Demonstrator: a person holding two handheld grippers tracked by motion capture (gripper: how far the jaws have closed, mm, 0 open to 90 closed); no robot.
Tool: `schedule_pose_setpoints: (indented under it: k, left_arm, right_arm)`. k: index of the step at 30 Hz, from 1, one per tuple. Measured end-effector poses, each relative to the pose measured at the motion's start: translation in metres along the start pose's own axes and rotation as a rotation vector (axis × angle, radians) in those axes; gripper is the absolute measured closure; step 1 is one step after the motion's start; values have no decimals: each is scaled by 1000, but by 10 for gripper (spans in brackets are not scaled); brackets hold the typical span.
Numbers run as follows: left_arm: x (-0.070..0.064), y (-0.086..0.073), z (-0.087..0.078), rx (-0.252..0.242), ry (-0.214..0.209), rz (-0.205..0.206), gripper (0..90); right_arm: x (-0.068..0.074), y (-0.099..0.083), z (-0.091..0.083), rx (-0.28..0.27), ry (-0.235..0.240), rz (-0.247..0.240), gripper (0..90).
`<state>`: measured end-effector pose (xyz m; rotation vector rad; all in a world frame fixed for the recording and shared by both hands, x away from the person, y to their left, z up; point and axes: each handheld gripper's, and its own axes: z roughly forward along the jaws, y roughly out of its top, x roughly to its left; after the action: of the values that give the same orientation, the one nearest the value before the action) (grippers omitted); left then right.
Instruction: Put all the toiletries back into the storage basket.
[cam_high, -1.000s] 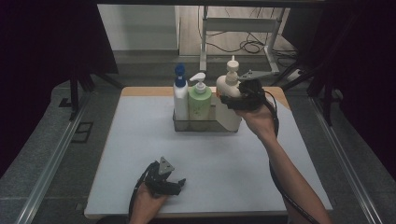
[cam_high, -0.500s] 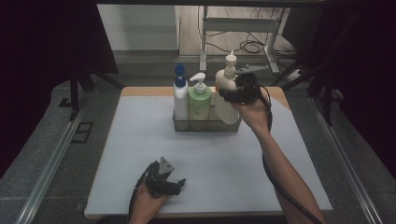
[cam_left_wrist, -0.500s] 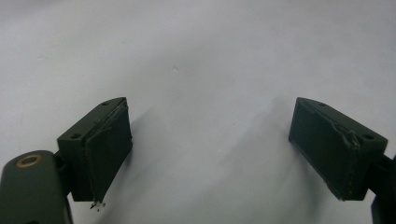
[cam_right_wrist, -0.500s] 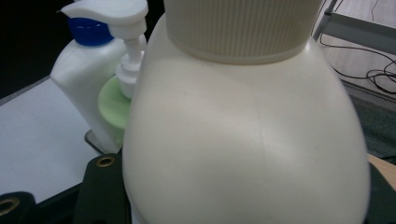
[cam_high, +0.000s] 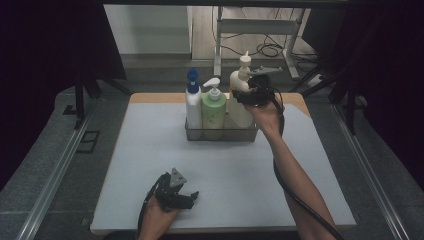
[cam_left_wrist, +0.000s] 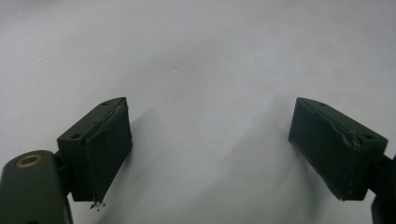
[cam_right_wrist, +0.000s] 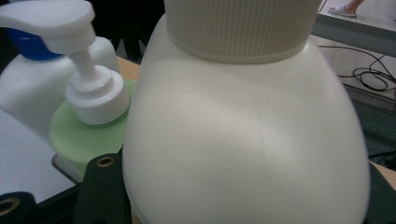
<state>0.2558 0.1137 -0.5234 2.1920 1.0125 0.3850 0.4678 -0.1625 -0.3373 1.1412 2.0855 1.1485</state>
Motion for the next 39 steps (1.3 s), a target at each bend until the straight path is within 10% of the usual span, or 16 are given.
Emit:
schedule_pose_setpoints:
  k: [39]
  left_arm:
    - [0,0,0,2,-1,-1,131]
  right_arm:
    - [-2,-44,39,19,-7,43,394]
